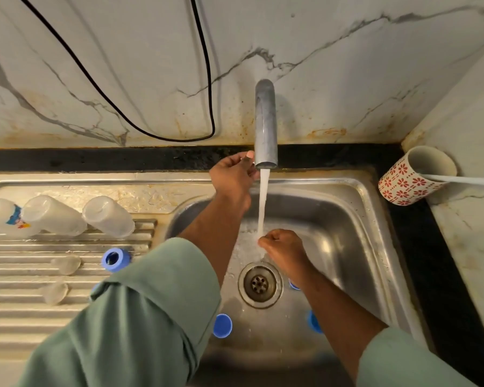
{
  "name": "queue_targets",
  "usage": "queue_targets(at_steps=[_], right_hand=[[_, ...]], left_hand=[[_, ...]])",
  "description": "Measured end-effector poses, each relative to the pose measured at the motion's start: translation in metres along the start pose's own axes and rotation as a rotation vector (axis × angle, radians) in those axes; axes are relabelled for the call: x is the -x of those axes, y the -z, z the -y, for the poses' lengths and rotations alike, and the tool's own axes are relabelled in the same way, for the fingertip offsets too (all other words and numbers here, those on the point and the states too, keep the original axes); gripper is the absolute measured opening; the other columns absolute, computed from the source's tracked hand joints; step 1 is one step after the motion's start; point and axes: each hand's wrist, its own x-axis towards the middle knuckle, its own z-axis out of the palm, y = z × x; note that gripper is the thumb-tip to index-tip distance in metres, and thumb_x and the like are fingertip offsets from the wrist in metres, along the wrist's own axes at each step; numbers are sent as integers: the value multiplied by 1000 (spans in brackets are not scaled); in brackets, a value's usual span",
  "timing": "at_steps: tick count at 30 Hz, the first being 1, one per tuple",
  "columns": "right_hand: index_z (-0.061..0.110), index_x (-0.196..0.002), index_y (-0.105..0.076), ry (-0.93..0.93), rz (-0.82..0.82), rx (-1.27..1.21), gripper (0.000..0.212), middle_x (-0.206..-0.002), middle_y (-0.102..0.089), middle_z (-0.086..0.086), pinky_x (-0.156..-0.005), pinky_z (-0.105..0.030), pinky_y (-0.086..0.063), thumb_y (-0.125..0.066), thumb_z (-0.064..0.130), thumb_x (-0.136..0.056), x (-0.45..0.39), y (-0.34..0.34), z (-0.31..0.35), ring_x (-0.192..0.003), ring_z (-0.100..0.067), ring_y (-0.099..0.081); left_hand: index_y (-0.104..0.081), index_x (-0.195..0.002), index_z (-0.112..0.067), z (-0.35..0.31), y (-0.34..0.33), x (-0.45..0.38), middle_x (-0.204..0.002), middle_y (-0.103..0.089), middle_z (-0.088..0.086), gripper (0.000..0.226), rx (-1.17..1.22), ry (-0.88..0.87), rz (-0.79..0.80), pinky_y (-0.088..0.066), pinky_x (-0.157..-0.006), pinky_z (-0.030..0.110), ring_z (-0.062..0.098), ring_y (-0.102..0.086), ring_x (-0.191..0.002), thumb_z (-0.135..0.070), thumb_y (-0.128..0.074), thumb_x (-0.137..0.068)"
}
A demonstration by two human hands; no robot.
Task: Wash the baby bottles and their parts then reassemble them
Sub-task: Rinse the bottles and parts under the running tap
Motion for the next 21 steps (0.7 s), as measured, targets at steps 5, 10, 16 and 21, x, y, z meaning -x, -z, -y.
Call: queue_targets(at_steps=[5, 10, 16, 21], right_hand=[[20, -75, -72, 4, 63, -175, 18, -80, -72, -16, -67, -36, -60, -70, 4, -82, 13, 12, 3, -66, -21, -66], [14, -79, -75, 217, 11, 42, 2, -61, -63, 13, -68, -28, -49, -75, 12, -79, 17, 27, 24, -58, 0, -56], [11, -107, -69, 508, -100, 404, 18, -111, -68, -3, -88, -26, -50, -60, 10, -92, 23, 37, 38, -100, -14, -62], [8, -104, -70, 302, -159, 566, 20, -105, -61, -7, -87, -33, -47, -67, 8, -84, 33, 19, 17, -95, -25, -60]], left_hand=[[-66, -92, -6, 2, 0, 8, -79, -63, 2, 22, -182, -117, 182, -48, -63, 14, 12, -59, -75, 7, -50, -95], [-58, -84, -23, -13, 18, 9, -79, -57, -9, 27, -926, -344, 338, -43, -64, 18, 4, -51, -71, -2, -52, -99], [-48, -145, -25, 9, 83, 17, -141, -56, 5, 49, -1487, -358, 367, -46, -105, 33, 21, -57, -122, -10, -54, -99], [-47, -146, -28, 17, 165, 56, -146, -53, 1, 47, -1604, -354, 372, -35, -111, 30, 20, -49, -133, -24, -56, -99]])
